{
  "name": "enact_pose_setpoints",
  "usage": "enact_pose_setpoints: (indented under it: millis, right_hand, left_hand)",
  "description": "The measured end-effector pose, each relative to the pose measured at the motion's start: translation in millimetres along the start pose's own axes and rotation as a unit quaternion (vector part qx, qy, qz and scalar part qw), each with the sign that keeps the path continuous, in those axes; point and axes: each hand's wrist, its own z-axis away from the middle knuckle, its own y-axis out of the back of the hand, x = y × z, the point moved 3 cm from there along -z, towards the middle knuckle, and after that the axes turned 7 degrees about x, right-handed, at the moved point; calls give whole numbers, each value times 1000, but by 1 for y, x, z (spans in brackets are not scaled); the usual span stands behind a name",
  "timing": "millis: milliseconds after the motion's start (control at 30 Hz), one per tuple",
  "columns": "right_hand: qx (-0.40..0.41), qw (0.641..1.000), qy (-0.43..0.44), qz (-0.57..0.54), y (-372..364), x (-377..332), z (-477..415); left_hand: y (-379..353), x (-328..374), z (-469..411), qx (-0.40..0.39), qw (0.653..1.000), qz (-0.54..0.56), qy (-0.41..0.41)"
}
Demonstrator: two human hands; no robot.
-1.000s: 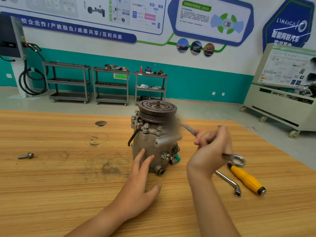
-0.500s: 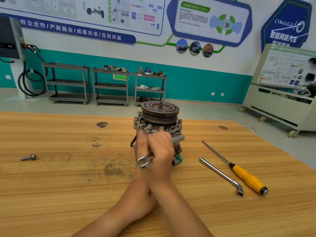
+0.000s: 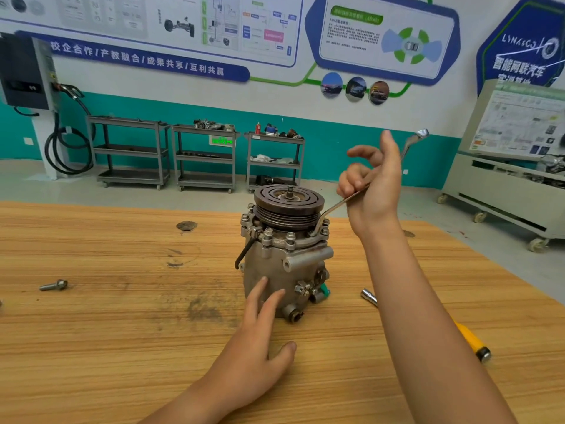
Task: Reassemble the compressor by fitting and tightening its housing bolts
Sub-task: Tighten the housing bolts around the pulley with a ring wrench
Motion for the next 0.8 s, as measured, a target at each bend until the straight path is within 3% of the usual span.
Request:
enact_pose_setpoints:
  millis: [67, 267, 500, 633, 800]
  right_hand:
    - [-7, 1000, -24, -12, -1, 10, 2]
    - [43, 967, 13, -251, 34, -6, -10]
    - [125, 953, -50, -273, 60, 16, -16]
    - [188, 918, -73, -340, 71, 21, -16]
    - [186, 911, -81, -359, 65, 26, -13]
  left_hand:
    - [0, 0, 0, 2, 1000, -3, 0]
    - [1, 1, 1, -5, 1000, -11, 1]
    - [2, 2, 1, -11, 1000, -21, 7]
    - [1, 1, 1, -9, 1000, -21, 4]
    - [-1, -3, 1, 0, 1000, -15, -9]
